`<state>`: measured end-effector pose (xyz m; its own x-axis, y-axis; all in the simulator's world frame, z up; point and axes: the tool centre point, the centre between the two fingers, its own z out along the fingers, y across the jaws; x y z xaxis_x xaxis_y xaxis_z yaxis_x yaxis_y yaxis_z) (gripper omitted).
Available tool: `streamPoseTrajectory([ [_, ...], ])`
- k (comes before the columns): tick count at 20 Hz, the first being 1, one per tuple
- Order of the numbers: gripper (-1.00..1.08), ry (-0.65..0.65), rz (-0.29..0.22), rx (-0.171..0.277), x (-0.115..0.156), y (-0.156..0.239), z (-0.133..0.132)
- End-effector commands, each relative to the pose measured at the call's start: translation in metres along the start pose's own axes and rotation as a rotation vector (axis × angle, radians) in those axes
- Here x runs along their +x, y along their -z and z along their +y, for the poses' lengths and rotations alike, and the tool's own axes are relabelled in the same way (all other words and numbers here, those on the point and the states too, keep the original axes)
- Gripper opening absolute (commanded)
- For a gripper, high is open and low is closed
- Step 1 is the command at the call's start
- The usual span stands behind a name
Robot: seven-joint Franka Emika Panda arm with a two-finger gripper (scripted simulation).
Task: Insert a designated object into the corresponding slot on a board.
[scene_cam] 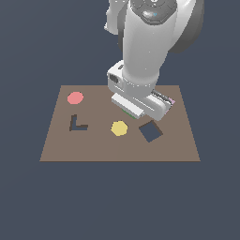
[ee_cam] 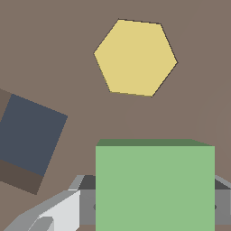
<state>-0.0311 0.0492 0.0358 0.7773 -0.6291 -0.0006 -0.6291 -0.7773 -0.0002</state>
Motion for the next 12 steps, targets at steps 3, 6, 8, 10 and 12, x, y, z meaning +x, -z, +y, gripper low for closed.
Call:
streamPoseTrajectory([
  [3, -1.0, -0.117, 0.001, 0.0, 0.003, 0.002, -0.031],
  [6, -1.0, -0.183, 0.001, 0.0, 0.007, 0.003, -0.048],
  [8, -1.0, -0.223, 0.001, 0.0, 0.01, 0.003, -0.058],
  [10, -1.0, -0.258, 0.0, 0.0, 0.013, 0.004, -0.067],
  [12, -1.0, -0.289, 0.0, 0.0, 0.016, 0.004, -0.074],
])
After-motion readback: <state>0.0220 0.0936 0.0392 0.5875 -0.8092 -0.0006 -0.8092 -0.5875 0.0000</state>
